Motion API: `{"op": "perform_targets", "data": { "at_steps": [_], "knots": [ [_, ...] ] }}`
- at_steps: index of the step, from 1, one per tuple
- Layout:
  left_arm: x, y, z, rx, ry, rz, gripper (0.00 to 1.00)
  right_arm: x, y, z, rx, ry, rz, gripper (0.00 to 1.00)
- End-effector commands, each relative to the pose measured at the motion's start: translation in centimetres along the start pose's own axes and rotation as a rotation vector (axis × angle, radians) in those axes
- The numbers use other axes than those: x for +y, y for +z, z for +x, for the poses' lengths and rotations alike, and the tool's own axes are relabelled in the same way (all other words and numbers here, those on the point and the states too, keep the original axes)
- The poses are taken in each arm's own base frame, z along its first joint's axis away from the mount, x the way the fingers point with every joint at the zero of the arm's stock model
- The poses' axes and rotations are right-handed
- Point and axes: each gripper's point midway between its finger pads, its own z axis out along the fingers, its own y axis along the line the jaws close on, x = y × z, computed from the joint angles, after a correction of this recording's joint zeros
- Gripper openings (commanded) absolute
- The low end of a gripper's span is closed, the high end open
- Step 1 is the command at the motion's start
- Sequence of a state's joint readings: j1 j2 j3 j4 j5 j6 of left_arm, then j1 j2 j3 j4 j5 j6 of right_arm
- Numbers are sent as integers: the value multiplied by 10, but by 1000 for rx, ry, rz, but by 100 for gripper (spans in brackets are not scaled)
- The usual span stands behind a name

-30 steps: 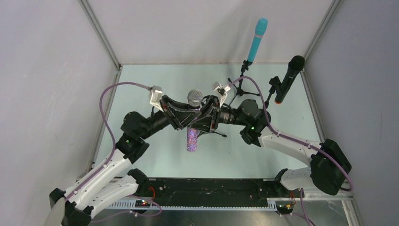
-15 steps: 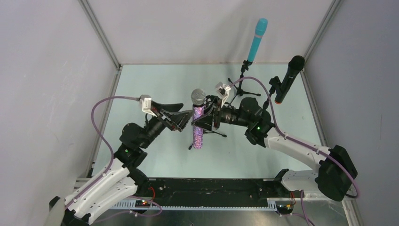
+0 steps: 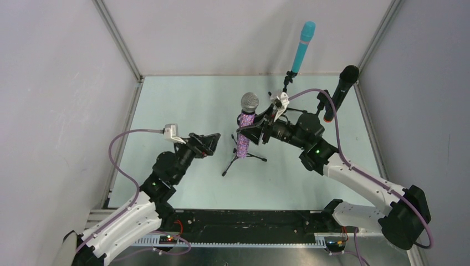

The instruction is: Attach the microphones to the stand

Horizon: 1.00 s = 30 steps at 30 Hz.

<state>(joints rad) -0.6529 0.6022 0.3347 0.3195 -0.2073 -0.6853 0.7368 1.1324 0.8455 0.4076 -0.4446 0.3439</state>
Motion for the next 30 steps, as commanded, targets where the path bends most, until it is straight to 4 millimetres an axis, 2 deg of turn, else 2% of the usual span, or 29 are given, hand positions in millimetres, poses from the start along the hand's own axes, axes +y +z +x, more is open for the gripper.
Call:
{"op": "perform_targets", "data": {
  "at_steps": [1,6,10,15,17,18,19,30],
  "knots": [
    [36,-1,7,-33,-75,-165,100,-7,-10,-43,-131,-134,45,0],
    [64,-5,23,-27,-60,-254,100,-17,-15,-62,-195,-192,78,0],
    [76,-8,31,-16,-49,-292,100,-27,-18,-79,-256,-239,122,0],
    [83,-8,39,5,-47,-315,100,-48,-18,-104,-321,-252,232,0],
    [86,-8,41,12,-43,-328,100,-56,-15,-108,-321,-255,258,0],
    [88,-8,43,17,-40,-337,100,-62,-12,-104,-300,-253,273,0],
    [90,-8,44,20,-39,-348,100,-62,-10,-111,-307,-259,276,0],
    [98,-7,48,38,-24,-390,100,-82,11,-130,-337,-314,317,0]
  ]
}}
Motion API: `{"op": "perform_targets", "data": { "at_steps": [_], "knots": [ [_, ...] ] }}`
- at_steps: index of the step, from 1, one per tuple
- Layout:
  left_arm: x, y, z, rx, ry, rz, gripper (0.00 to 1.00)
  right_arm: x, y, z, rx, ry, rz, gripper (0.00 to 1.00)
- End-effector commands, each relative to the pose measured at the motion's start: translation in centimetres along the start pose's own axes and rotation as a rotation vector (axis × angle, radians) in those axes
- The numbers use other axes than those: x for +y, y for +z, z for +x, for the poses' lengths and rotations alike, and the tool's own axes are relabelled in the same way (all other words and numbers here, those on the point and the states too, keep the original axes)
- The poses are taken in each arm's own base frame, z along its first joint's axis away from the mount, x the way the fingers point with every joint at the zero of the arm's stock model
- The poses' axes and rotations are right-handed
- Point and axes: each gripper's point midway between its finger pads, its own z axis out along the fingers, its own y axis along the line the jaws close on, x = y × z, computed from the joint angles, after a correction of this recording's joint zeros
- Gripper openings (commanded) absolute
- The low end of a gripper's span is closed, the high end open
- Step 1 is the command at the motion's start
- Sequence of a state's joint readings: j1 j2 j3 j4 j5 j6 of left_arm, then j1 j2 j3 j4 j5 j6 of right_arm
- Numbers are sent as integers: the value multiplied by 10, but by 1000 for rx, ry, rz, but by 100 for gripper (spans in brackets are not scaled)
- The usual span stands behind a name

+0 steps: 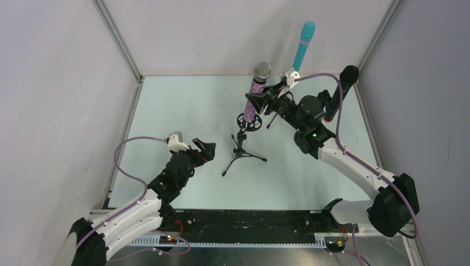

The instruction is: Attach the microphones to the stand

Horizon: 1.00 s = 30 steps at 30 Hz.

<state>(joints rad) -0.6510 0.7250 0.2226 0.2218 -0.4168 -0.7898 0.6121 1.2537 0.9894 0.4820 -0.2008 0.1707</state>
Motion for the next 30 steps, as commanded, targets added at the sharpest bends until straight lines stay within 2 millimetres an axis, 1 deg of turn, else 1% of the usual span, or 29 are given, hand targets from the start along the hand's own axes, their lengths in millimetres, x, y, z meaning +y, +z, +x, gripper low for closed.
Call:
{"op": "perform_targets", "data": {
  "at_steps": [1,6,13,17,24,30],
  "knots": [
    [-1,3,-13,-51,-33,-24,100,0,15,-54,-160,-76,8,0],
    [0,4,-13,-47,-48,-29,100,-9,22,-49,-154,-104,35,0],
    [0,5,-9,-32,-76,-32,100,-21,27,-29,-104,-97,71,0],
    [-2,4,-8,-26,-80,-22,100,-30,27,-20,-109,-85,105,0],
    [-4,1,-10,-26,-85,-10,100,-36,29,-4,-98,-62,120,0],
    [-2,-1,-11,-31,-88,-14,100,-36,30,7,-77,-49,111,0]
  ]
}}
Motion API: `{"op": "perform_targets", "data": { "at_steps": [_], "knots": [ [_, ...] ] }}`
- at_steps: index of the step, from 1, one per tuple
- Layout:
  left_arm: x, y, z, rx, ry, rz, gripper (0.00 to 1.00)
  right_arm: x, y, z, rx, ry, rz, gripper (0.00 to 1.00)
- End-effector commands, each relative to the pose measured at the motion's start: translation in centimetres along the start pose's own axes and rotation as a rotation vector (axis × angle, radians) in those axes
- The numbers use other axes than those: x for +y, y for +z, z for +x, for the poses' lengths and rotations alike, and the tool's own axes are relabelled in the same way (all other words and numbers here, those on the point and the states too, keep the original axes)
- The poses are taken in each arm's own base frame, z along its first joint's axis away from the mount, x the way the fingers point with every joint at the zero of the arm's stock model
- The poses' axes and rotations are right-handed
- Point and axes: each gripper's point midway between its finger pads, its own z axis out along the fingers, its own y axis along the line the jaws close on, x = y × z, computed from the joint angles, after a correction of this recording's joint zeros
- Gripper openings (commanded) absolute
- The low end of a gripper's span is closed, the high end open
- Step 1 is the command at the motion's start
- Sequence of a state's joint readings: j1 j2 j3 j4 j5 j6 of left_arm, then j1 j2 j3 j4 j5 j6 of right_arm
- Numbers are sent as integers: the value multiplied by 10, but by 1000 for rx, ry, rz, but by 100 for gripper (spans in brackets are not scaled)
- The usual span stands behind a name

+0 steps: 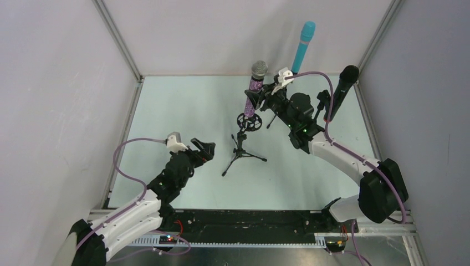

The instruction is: Attach the microphones to the stand

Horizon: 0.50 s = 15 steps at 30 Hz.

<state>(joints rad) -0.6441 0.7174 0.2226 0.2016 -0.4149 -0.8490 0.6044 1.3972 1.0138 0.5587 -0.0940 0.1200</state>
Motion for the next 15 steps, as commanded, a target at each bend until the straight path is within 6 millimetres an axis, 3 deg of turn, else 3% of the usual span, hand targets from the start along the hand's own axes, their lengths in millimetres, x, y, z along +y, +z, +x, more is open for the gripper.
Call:
{"op": "perform_targets", "data": {
  "at_steps": [1,15],
  "knots": [
    [-4,0,-11,-36,-34,-1,100,2,4,-23,-92,4,-8,0],
    [-5,1,-8,-16,-33,-6,100,-3,0,-4,-61,8,8,0]
  ]
}}
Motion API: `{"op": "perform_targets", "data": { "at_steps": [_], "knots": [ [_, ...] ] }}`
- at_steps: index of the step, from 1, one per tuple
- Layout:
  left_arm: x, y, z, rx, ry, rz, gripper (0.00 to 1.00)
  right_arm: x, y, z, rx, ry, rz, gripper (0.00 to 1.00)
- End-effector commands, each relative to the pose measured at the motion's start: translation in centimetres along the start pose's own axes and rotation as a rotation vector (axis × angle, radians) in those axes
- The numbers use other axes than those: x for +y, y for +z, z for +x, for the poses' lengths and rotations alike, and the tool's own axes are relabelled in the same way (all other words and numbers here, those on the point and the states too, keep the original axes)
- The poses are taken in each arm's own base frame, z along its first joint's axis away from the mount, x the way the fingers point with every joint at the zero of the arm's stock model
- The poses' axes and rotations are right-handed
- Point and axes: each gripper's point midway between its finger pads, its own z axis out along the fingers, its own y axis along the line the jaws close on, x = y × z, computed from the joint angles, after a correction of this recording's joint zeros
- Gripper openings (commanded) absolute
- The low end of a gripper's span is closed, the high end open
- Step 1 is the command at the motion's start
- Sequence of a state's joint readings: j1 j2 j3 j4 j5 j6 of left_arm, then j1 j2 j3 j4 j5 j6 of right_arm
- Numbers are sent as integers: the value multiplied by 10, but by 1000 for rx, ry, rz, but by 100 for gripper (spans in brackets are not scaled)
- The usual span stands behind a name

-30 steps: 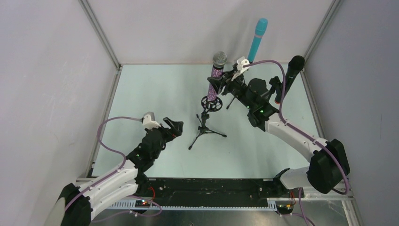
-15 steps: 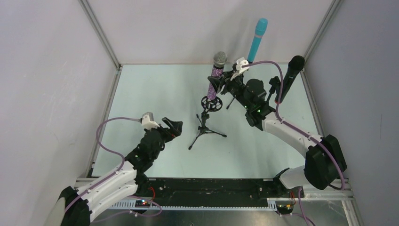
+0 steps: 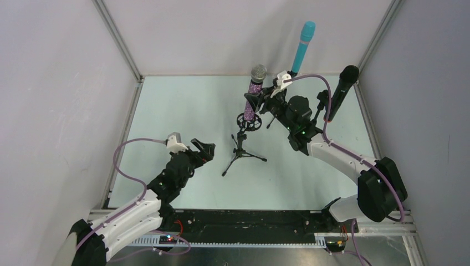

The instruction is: Attach the microphones to the stand

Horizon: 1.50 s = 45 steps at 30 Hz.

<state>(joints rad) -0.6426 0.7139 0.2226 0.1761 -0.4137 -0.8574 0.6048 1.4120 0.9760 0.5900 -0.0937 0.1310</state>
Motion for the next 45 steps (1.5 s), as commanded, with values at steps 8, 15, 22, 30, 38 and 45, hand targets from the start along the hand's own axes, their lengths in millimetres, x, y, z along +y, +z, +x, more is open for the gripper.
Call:
{"op": "perform_targets", "data": {
  "at_steps": [8,15,22,30,38,45],
  "knots": [
    [-10,4,-8,-12,-28,8,100,0,-6,-18,-77,0,3,0],
    [-12,6,-5,8,-22,7,100,1,-13,-21,-84,-7,1,0],
    [-14,7,-3,23,-20,9,100,8,-18,-19,-82,-17,-36,0],
    [-13,7,-1,29,-17,4,100,27,-27,-20,-91,-54,-153,0],
    [-12,7,0,33,-22,4,100,33,-32,-18,-71,-88,-194,0],
    [-12,6,0,36,-25,4,100,18,-29,-10,-47,-60,-124,0]
  ]
}}
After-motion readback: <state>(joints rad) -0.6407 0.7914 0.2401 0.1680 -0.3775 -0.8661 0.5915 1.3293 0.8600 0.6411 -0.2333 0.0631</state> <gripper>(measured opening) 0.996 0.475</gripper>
